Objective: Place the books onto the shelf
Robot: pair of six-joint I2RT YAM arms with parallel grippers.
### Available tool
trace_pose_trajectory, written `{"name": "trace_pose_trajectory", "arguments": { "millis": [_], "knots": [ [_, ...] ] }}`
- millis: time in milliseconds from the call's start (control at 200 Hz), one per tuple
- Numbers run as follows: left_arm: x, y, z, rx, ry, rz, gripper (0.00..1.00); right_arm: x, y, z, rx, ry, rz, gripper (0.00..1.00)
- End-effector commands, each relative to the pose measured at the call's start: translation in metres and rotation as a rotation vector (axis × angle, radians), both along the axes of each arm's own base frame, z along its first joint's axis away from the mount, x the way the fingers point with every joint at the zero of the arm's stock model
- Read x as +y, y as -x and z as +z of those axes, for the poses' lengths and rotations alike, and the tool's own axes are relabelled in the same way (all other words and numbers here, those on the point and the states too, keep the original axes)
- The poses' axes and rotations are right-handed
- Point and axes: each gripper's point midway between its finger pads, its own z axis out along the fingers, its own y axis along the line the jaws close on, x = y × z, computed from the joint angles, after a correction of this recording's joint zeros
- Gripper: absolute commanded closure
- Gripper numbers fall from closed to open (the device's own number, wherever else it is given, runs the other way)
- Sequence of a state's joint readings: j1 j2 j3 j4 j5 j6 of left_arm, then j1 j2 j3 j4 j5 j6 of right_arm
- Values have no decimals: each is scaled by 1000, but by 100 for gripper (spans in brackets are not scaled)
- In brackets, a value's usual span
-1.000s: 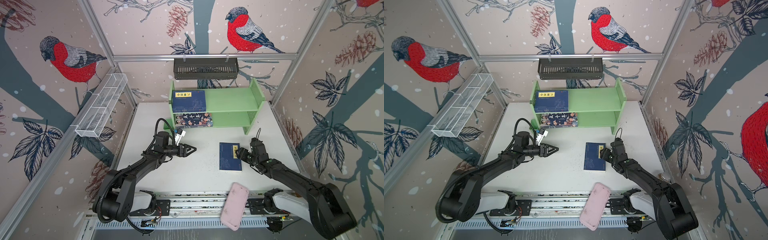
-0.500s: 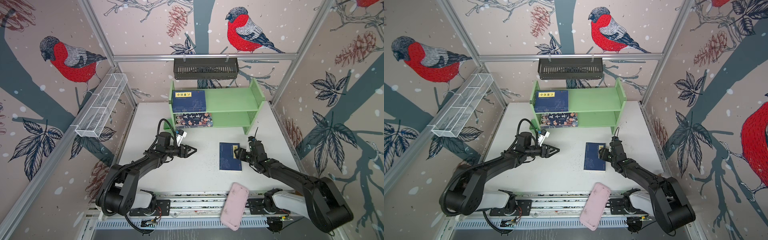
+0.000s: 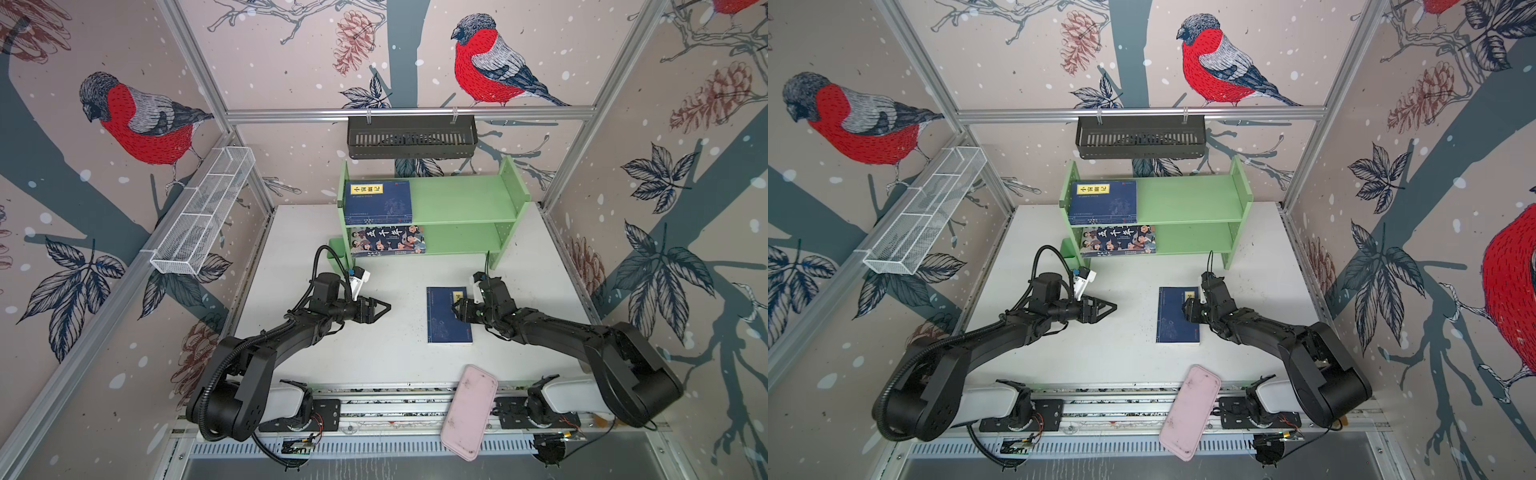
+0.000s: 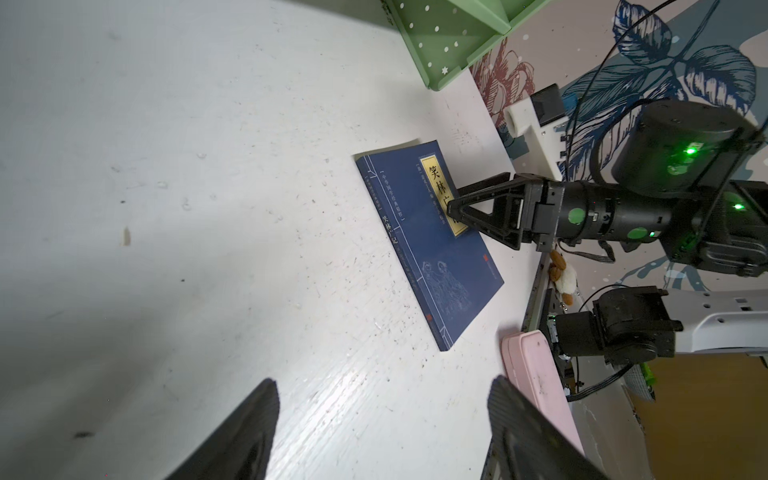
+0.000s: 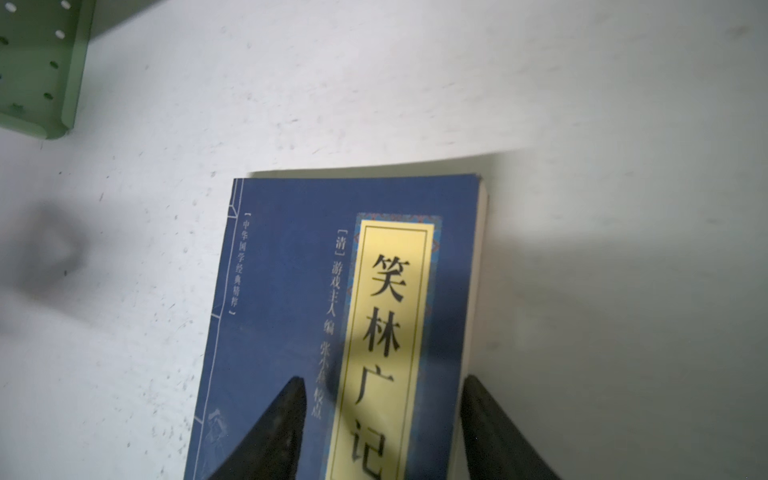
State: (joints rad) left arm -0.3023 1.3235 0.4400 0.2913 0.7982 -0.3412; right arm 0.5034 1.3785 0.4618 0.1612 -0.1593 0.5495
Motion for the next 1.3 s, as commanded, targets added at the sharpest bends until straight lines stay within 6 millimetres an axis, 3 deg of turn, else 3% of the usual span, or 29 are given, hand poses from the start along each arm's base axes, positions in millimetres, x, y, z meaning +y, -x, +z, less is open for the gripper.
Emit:
{"name": "trace_pose_trajectory", "arguments": {
  "millis": [0,130,205,325,495,895,1295],
  "knots": [
    [1,-5,-2,-40,-6,12,20,24,-2,10,-58,-13,67,40],
    [3,-2,-11,1,-8,31,18,65,9,24,-56,-132,148,40],
    [4,-1,-17,26,-16,39,18,77,11,27,-46,-145,146,40],
    [6,1,-26,79,-21,57,18,67,13,18,10,-88,90,41],
    [3,6,-33,121,-7,40,20,62,36,5,104,-93,123,41],
    [-2,15,-52,204,21,5,22,78,58,-5,192,-209,187,43],
    [-12,25,-72,283,3,-34,21,94,59,-1,208,-307,180,50]
  ]
}}
